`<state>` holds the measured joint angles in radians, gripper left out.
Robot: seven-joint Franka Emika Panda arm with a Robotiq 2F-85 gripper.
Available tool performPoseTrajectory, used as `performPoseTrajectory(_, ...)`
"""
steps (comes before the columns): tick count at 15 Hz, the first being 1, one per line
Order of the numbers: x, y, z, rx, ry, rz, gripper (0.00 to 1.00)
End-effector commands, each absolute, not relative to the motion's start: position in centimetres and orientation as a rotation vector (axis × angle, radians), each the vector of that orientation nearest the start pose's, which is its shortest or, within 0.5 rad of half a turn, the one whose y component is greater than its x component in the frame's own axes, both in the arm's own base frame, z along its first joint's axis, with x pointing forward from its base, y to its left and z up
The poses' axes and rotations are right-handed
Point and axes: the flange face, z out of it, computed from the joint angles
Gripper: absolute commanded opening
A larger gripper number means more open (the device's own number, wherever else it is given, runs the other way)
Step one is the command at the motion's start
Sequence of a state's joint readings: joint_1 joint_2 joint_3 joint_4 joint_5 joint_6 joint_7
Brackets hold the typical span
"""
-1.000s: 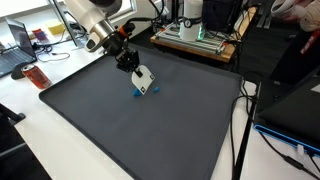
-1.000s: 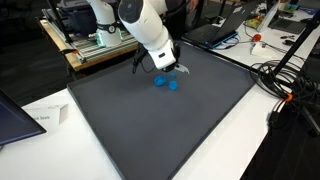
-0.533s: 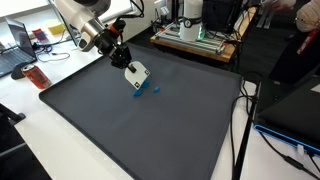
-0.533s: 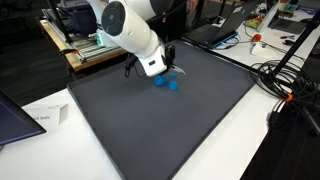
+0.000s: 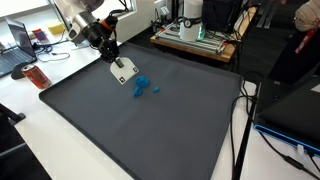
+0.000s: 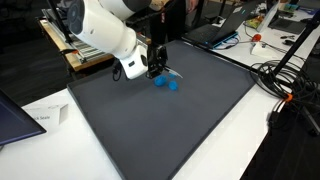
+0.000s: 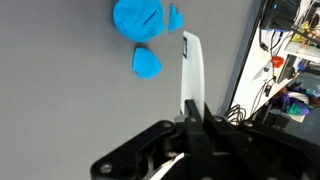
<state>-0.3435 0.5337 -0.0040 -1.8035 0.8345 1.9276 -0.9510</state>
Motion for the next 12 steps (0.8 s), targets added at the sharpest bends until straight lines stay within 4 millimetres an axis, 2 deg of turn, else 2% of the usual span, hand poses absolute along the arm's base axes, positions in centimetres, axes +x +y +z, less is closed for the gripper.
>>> performPoseTrajectory(1,59.3,-17.4,25.2,-2.367,-0.087,-0.315,0.01)
performPoseTrajectory(4,59.2,-17.4,25.3,-2.466,-0.041,-0.390,0.01)
performPoseTrajectory(8,58.5,-15.6,24.6,-2.590,-0.033,-0.416,0.01)
performPoseTrajectory(12,57.0,-14.0,25.2,-2.725,-0.019,-0.493,0.01)
